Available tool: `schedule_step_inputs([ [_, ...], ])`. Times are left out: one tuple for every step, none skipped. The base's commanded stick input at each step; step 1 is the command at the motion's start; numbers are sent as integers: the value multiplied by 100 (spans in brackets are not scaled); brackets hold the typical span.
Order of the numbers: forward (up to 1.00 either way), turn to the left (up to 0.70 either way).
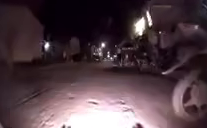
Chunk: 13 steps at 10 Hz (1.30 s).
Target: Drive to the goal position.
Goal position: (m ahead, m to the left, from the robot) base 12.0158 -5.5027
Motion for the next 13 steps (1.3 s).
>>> schedule_step_inputs([
  [60, -13],
  [60, 0],
  [60, 0],
  [60, 0],
  [60, 0],
  [60, 0],
  [60, 0],
  [60, 0],
  [60, 0],
  [60, 0],
  [60, 0],
  [60, 0],
  [60, 0],
])
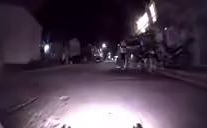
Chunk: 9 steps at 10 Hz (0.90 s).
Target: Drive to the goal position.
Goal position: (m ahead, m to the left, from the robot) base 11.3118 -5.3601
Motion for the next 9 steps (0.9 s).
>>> schedule_step_inputs([
  [60, -6],
  [60, -15],
  [60, -15],
  [60, -14],
  [60, -10],
  [60, 0],
  [60, 0],
  [60, 0],
  [60, 0],
])
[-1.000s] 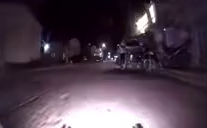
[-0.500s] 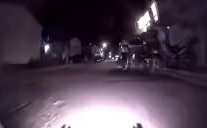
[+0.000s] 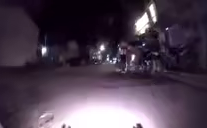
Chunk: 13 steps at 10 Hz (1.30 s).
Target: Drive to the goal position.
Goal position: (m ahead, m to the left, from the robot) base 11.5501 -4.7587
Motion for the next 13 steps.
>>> schedule_step_inputs([
  [60, 0],
  [60, 0],
  [60, 0],
  [60, 0],
  [60, 0],
  [60, 0],
  [60, -3],
  [60, -15],
  [60, -15],
  [60, -14],
  [60, -2],
  [60, 0],
  [60, 0],
])
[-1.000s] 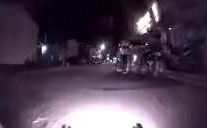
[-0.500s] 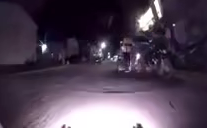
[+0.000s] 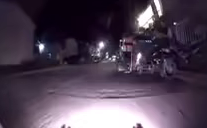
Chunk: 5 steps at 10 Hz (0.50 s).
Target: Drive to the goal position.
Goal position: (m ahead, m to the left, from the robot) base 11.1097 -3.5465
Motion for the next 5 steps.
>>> schedule_step_inputs([
  [60, 0],
  [60, 0],
  [60, 0],
  [60, 0],
  [60, 0],
])
